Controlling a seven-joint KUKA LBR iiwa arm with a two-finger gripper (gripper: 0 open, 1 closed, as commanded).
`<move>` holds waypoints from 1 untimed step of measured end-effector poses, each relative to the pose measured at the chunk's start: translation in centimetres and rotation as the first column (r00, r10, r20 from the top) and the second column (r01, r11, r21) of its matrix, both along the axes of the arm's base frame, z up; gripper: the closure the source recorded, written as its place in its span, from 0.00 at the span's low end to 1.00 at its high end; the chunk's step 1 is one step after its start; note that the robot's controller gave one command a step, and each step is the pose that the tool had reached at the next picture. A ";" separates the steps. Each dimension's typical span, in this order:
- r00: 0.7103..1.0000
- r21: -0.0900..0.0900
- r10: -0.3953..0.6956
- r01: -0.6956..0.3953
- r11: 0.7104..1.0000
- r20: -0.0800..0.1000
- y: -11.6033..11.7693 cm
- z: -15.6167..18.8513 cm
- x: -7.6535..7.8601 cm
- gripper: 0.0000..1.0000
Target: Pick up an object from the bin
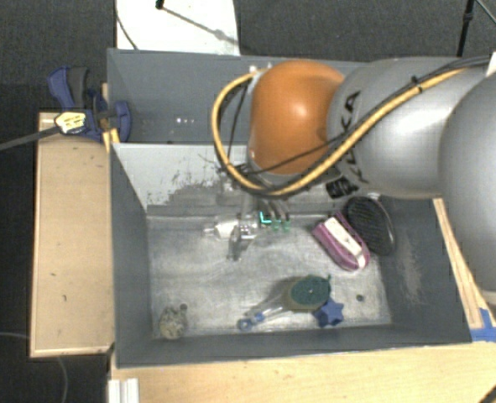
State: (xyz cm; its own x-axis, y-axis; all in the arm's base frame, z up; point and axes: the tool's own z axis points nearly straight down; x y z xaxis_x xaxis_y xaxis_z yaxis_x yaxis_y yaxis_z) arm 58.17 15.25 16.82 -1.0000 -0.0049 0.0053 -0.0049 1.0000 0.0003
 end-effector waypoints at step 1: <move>0.973 0.001 0.230 -0.230 0.973 0.007 1.0 -9.7 0.2 0.00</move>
Offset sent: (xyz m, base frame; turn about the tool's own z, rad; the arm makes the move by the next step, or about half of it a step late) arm 0.0012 0.0096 -0.0963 -0.2327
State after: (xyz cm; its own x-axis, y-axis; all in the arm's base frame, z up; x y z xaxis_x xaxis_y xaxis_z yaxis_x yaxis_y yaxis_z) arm 58.32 16.27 7.11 -0.9720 -0.2351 -0.0014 -0.2351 0.9720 0.0011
